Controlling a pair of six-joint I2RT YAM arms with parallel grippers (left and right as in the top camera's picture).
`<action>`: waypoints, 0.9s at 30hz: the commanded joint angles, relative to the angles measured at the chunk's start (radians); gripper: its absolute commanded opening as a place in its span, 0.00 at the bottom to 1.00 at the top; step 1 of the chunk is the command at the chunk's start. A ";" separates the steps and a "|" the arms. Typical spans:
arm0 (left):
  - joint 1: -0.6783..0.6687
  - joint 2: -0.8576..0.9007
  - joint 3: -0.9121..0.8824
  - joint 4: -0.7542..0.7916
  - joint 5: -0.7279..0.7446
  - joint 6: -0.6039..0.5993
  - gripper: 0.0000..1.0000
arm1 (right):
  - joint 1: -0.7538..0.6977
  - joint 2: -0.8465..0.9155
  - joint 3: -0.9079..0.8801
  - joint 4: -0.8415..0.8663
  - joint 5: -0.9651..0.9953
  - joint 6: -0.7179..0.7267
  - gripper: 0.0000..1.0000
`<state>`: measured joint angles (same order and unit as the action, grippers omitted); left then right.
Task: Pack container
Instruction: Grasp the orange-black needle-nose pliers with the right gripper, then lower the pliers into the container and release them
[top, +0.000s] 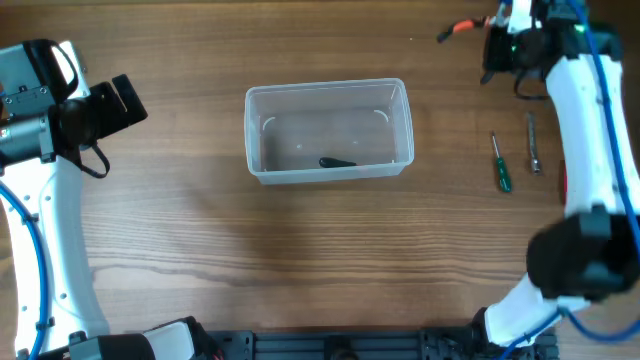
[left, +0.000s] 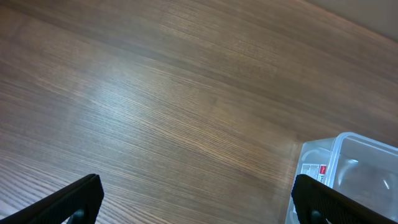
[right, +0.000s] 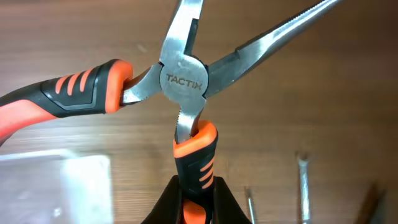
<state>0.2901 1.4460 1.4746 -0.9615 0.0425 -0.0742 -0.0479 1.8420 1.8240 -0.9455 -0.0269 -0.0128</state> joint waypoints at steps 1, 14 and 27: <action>0.004 0.008 0.001 0.000 0.001 -0.016 1.00 | 0.118 -0.055 0.012 -0.027 -0.050 -0.200 0.04; 0.004 0.008 0.001 -0.001 0.002 -0.016 1.00 | 0.417 -0.016 0.008 -0.114 -0.169 -0.978 0.04; 0.004 0.008 0.001 0.000 0.001 -0.016 1.00 | 0.422 0.279 0.007 0.006 -0.193 -1.128 0.04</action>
<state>0.2901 1.4460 1.4746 -0.9615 0.0425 -0.0742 0.3698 2.0869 1.8256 -0.9379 -0.1867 -1.1419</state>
